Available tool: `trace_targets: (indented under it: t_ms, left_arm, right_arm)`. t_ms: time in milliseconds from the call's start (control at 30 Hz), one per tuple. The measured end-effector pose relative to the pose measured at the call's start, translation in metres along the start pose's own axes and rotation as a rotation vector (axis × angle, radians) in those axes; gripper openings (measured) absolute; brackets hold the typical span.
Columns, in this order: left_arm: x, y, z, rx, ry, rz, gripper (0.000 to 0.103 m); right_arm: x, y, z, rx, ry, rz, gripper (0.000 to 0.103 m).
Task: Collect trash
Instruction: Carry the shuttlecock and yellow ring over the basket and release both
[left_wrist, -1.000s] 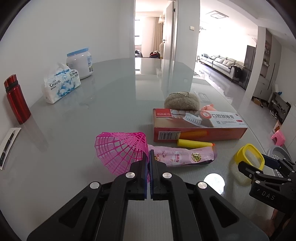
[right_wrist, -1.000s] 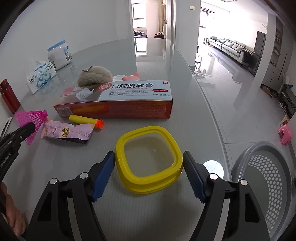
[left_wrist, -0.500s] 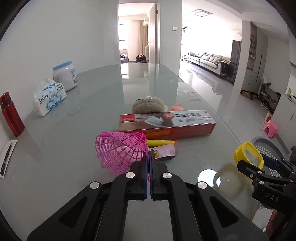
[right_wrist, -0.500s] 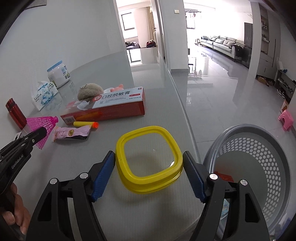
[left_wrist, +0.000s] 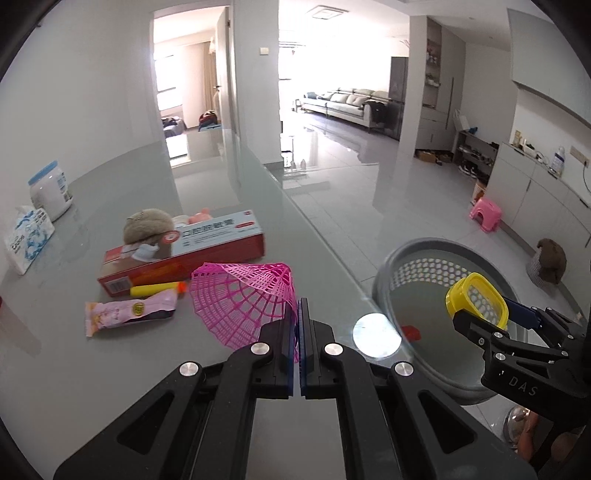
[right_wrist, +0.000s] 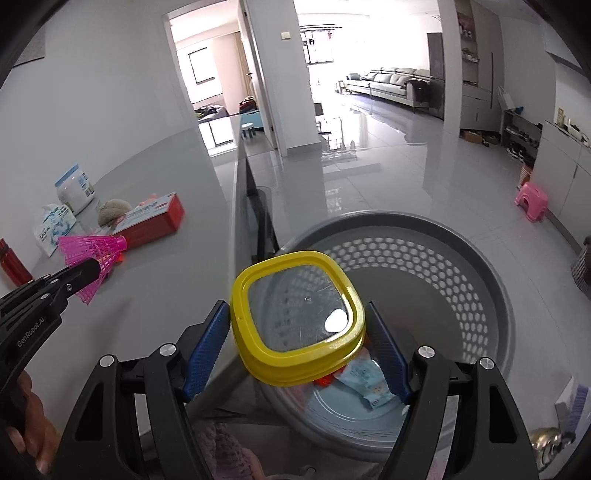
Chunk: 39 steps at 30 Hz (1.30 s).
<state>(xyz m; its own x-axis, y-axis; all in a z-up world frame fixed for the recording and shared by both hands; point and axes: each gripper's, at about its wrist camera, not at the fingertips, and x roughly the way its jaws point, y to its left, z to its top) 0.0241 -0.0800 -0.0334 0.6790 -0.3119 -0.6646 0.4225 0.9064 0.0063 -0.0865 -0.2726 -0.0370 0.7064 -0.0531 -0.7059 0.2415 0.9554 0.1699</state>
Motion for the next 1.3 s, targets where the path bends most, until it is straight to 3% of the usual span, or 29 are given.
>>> trace_targets:
  t_ms: [233,600,1300]
  left_arm:
    - [0.017,-0.057,0.007,0.079,0.046,-0.092,0.003]
    - [0.046,-0.12,0.012,0.19,0.105,-0.141,0.003]
    - [0.068,-0.138,0.011,0.198,0.158,-0.19,0.004]
  right_arm:
    - [-0.015,-0.056,-0.008,0.086,-0.018,-0.047,0.072]
    - [-0.016,-0.098,-0.021,0.166,0.001,-0.056,0.072]
    - [-0.006,-0.115,-0.028,0.212,0.021,-0.035,0.072]
